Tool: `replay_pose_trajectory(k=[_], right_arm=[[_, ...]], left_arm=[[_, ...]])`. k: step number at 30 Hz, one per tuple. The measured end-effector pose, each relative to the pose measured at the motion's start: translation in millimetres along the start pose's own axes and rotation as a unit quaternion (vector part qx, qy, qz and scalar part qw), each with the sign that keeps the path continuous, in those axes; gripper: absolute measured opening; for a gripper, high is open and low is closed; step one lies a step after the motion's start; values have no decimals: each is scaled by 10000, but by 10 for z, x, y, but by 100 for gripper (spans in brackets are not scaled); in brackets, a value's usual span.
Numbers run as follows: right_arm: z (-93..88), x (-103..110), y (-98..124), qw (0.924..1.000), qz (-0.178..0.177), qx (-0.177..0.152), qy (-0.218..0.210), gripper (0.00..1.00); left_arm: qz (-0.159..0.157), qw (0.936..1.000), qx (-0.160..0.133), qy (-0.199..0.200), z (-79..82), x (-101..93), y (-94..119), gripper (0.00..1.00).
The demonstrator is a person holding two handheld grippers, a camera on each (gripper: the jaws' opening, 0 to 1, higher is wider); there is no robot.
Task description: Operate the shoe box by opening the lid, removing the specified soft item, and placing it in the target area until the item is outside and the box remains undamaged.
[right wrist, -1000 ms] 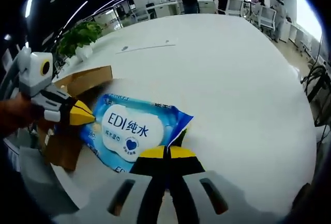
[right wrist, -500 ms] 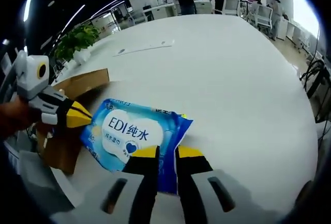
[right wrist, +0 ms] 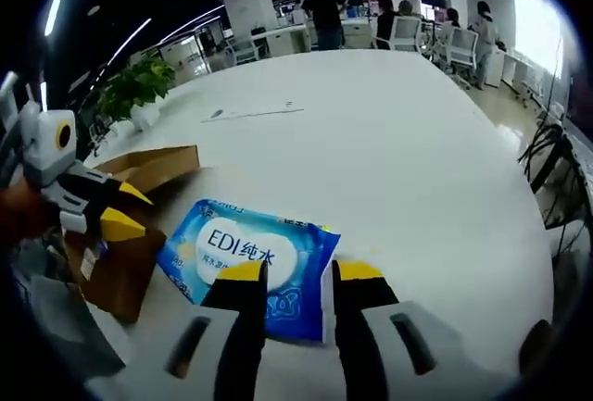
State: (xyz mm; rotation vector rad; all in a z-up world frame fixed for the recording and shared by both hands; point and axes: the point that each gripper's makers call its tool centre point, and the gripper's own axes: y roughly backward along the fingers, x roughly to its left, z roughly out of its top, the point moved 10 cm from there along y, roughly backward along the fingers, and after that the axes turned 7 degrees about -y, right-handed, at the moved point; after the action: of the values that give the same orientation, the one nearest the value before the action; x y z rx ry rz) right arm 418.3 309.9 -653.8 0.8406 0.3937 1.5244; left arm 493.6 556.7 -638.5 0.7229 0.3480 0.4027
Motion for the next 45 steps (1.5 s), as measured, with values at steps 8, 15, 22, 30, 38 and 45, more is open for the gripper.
replay_pose_trajectory(k=[8,15,22,30,38,45], right_arm=[[36,253,186,9998,34,-155,89,27],[1,521,266,9997,109,-157,148,26],[23,766,308,9994,186,-177,220,26],[-4,1006,285,9989,298,-145,319,25],[-34,1160,247,9984,397,-61,386,24],[-47,1254,252,9980,453,-30,447,24]], left_arm=[[161,9997,-156,53,-46,57,373,27],[401,9989,-228,106,-181,199,748,26],[592,9977,-212,260,-380,334,1008,26],[748,9964,-75,391,-622,448,1164,26],[779,9960,10,447,-760,499,1205,26],[884,9945,249,498,-910,572,1099,26]])
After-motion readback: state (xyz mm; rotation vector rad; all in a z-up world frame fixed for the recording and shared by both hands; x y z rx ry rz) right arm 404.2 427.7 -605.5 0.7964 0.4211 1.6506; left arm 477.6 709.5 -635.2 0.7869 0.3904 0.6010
